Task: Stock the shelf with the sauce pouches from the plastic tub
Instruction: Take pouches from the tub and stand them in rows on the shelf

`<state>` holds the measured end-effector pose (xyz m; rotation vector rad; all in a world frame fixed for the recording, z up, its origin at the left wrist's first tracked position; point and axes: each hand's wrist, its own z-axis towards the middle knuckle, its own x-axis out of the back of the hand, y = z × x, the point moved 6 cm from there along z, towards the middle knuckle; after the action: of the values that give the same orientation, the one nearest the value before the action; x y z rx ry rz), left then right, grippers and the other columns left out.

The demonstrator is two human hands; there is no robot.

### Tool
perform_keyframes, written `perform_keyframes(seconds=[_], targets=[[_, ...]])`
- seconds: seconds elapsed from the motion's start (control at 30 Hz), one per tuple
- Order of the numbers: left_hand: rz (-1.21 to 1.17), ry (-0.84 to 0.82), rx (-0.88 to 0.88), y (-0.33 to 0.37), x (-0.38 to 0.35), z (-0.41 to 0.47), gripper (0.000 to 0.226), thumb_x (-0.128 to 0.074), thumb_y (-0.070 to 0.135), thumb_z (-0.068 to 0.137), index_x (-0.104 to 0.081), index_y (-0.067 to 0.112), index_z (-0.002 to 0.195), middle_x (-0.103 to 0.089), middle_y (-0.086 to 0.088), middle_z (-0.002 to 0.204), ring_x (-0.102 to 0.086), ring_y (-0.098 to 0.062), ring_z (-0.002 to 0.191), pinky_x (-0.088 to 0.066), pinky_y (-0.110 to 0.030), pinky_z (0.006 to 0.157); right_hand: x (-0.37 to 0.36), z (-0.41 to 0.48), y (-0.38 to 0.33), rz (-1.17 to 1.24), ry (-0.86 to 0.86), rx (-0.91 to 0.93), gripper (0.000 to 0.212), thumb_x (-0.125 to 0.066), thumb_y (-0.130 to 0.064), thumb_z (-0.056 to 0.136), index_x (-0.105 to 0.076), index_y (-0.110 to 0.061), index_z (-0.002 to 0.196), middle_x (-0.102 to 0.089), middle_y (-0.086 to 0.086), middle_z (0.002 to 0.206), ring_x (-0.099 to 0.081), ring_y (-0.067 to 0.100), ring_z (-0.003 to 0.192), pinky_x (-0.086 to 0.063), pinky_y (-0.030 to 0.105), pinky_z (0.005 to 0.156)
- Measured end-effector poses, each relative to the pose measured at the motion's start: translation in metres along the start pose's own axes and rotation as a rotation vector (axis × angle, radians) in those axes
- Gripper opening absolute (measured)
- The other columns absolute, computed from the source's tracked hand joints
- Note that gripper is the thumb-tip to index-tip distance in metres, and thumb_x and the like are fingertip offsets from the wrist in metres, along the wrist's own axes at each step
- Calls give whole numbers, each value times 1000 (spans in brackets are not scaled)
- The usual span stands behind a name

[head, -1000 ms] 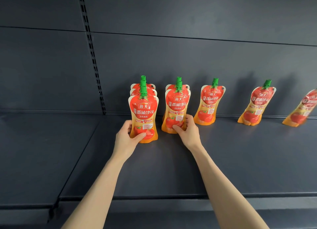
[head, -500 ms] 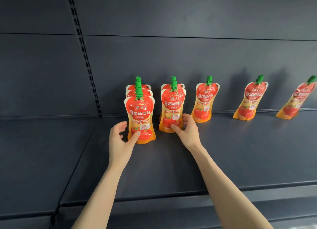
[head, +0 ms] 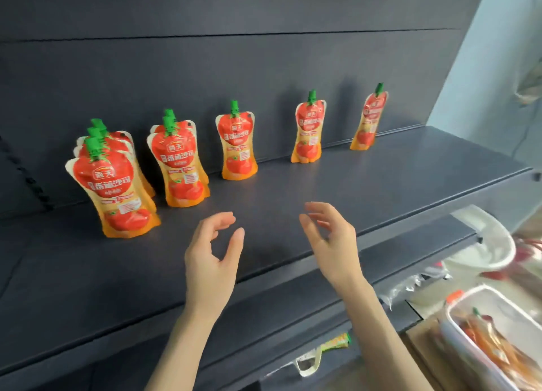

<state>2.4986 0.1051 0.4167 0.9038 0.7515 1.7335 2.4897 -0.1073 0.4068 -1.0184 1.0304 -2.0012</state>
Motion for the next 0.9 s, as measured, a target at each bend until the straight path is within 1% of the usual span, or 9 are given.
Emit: perform_keyframes(seconds=[0.2,0.3,0.33,0.4,0.43,0.57,0.67,0.77,0.9], targets=[[-126,-355,76,56,-162,-114,22,-64,12,86,-62,25,103,-68,13,99,-61,0,98,-43,-12,87,170,-88,81,-158,99,-165,13,-62,-17,91,-66,-16,103,-69,-1,98,-64,11,91,-50,23,75],[-167,-567,158,75,-240,-186,23,-65,10,85,-63,26,101,-69,10,96,-61,1,94,-43,-7,79,252,-139,125,-241,161,-260,9,-62,-12,90,-67,-14,97,-70,0,93,-66,15,87,-52,33,77],[-170,-640,170,81,-264,-208,23,-66,8,85,-63,26,99,-70,9,94,-62,1,91,-45,-10,79,277,-156,139,-261,181,-295,9,-63,-11,90,-68,-13,97,-71,0,93,-66,15,88,-52,35,79],[-157,-789,201,93,-305,-247,23,-67,7,84,-63,24,98,-70,8,91,-63,1,87,-49,-22,83,323,-187,162,-287,230,-383,10,-62,-11,90,-68,-15,96,-70,-2,95,-66,15,91,-53,38,82],[-144,-859,207,100,-323,-263,21,-67,8,84,-63,24,97,-70,8,90,-63,1,86,-50,-26,83,345,-202,172,-295,270,-421,10,-62,-12,90,-68,-16,96,-70,-3,95,-66,15,91,-53,38,83],[-108,-1071,174,127,-394,-301,19,-66,10,85,-63,22,100,-68,7,92,-62,0,90,-49,-27,86,417,-238,205,-347,420,-560,10,-64,-15,88,-68,-21,95,-70,-5,92,-66,14,88,-52,28,78],[-72,-1174,125,138,-447,-314,19,-66,14,85,-63,23,103,-67,9,93,-61,0,91,-50,-26,85,455,-246,232,-359,486,-644,10,-63,-15,89,-69,-15,98,-71,1,94,-66,15,89,-52,31,79],[-38,-1265,108,137,-503,-325,20,-64,21,87,-61,28,105,-65,13,96,-58,2,95,-47,-17,82,486,-243,269,-357,521,-726,13,-61,-19,91,-67,-15,102,-70,1,98,-65,14,90,-50,20,75],[-2,-1352,150,125,-583,-339,24,-62,27,89,-57,30,112,-61,19,99,-57,0,97,-39,-5,75,521,-224,331,-342,504,-831,19,-58,-23,93,-65,-15,109,-68,-2,104,-61,13,96,-52,29,82]])
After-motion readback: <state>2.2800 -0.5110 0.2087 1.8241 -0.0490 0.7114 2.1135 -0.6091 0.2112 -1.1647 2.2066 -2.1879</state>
